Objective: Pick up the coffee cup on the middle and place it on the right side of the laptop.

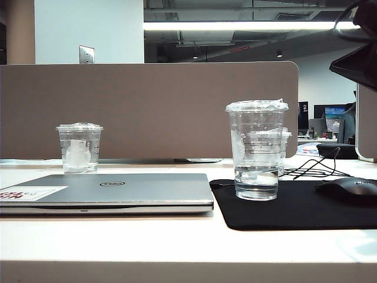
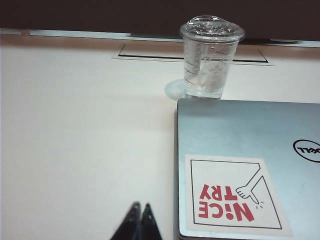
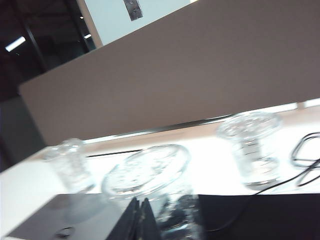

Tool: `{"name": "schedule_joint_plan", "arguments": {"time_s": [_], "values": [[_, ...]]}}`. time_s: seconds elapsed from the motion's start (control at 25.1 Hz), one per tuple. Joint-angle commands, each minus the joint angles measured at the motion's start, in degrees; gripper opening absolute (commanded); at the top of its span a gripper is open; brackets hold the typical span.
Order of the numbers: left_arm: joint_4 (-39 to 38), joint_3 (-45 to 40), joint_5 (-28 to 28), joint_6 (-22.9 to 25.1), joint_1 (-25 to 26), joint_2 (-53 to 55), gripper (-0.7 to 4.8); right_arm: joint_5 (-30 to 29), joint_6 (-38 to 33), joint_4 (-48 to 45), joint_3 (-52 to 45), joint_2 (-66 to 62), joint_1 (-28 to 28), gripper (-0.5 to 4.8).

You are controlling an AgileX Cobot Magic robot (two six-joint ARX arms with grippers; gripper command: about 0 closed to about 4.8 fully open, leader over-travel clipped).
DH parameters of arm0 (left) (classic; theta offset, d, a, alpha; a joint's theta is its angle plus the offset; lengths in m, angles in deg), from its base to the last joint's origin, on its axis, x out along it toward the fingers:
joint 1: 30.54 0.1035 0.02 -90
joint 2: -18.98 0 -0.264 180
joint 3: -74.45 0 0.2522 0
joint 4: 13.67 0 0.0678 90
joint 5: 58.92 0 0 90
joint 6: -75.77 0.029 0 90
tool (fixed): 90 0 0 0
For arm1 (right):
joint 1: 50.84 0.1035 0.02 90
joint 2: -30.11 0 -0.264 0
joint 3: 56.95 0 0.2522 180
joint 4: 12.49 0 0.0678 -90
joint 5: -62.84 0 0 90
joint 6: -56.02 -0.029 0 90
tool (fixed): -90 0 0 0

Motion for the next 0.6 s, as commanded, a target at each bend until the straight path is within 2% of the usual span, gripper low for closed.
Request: {"name": "schedule_joint_plan", "arguments": {"time_s": [0.04,0.2,0.6], "values": [[0.74,0.17,0.02,0.24,0.02,0.00,-0.05,5.75,3.13,0.70,0.09,0.20,-0.17,-0.05],[0.72,0.17,0.02,0.24,0.02,0.00,-0.05,10.56,6.25,4.44,-0.11,0.17,-0.17,-0.05],[0.74,0.17,0.02,0.24,0.02,0.00,-0.05,10.10,6.08,10.88,-0.13,0.48,-0.17,-0.05]]}}
